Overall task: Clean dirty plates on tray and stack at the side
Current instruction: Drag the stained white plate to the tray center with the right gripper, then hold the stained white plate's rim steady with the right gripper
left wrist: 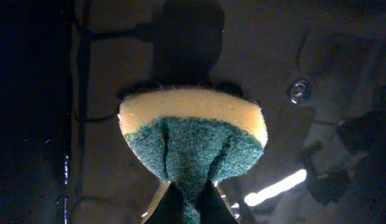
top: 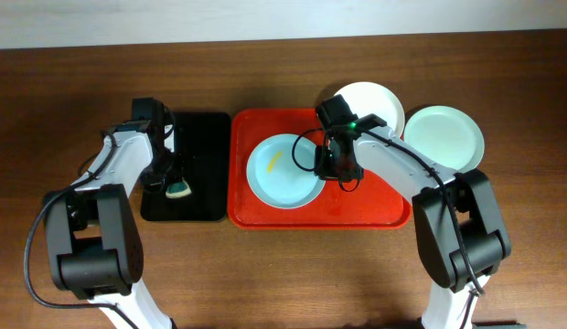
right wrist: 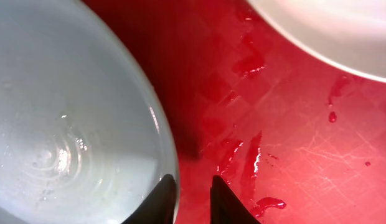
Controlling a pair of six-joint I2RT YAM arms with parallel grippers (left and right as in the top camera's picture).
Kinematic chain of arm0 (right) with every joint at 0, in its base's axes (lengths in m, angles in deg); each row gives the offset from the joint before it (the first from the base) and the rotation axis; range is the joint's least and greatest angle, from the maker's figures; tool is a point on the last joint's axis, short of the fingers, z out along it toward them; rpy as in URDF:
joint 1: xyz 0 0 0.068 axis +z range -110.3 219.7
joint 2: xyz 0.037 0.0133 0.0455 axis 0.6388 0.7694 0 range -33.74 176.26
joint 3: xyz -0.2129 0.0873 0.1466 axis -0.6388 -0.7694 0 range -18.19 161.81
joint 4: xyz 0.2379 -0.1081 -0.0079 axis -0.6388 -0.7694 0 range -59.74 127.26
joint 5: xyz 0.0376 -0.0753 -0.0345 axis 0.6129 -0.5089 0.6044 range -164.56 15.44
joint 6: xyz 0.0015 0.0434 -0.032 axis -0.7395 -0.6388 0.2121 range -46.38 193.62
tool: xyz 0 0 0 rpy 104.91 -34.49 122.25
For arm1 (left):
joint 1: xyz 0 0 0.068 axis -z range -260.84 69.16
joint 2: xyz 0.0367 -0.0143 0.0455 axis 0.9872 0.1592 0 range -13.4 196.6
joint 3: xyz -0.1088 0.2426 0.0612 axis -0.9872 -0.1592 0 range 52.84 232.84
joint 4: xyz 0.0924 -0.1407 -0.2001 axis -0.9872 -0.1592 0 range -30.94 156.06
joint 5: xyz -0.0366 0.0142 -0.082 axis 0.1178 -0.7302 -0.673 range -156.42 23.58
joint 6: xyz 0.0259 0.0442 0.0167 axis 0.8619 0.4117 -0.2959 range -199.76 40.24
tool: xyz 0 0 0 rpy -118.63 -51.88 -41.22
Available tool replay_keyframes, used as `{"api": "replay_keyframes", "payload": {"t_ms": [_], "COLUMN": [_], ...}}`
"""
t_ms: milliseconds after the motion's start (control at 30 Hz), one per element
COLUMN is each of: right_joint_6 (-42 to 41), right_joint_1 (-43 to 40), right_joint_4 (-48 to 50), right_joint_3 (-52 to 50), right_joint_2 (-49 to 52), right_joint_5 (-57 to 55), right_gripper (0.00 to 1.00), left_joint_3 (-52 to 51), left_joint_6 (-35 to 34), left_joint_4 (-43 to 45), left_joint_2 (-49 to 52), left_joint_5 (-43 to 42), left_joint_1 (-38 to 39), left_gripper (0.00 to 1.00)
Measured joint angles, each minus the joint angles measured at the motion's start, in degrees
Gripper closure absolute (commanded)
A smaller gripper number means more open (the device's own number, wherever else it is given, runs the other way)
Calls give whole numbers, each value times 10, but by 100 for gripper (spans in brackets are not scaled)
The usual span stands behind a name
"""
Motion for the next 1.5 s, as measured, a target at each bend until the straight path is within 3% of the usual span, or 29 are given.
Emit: {"api": "replay_keyframes", "payload": {"t_ms": [100, 467, 667, 700, 733, 767, 800, 1000, 1033, 1133, 1333, 1400, 1500], "right_joint_6": [-2, 2, 99, 117, 135, 144, 153, 170, 167, 144, 78, 64, 50], "right_joint_1": [2, 4, 5, 5, 5, 5, 5, 5, 5, 5, 5, 5, 5], "right_joint_4": [0, 9, 71, 78, 84, 88, 90, 22, 6, -28, -55, -28, 9], "right_joint_3": [0, 0, -2, -2, -2, -2, -2, 32, 43, 58, 52, 35, 5], "right_joint_2": [0, 0, 0, 0, 0, 0, 0, 0, 0, 0, 0, 0, 0], "right_joint_5": [6, -13, -59, -63, -65, -67, -68, -65, -65, -64, -58, -56, -47], "right_gripper": [96, 96, 96, 94, 83, 57, 52, 48, 49, 72, 74, 82, 87], "left_joint_3": [0, 0, 0, 0, 0, 0, 0, 0, 0, 0, 0, 0, 0], "left_joint_6": [0, 0, 0, 0, 0, 0, 0, 0, 0, 0, 0, 0, 0], "left_joint_4": [0, 0, 0, 0, 0, 0, 0, 0, 0, 0, 0, 0, 0], "left_joint_2": [0, 0, 0, 0, 0, 0, 0, 0, 0, 0, 0, 0, 0], "left_joint_5": [0, 0, 0, 0, 0, 0, 0, 0, 0, 0, 0, 0, 0], "left_joint_1": [0, 0, 0, 0, 0, 0, 0, 0, 0, 0, 0, 0, 0], "left_gripper": [95, 96, 96, 96, 96, 96, 96, 96, 96, 96, 96, 96, 96]}}
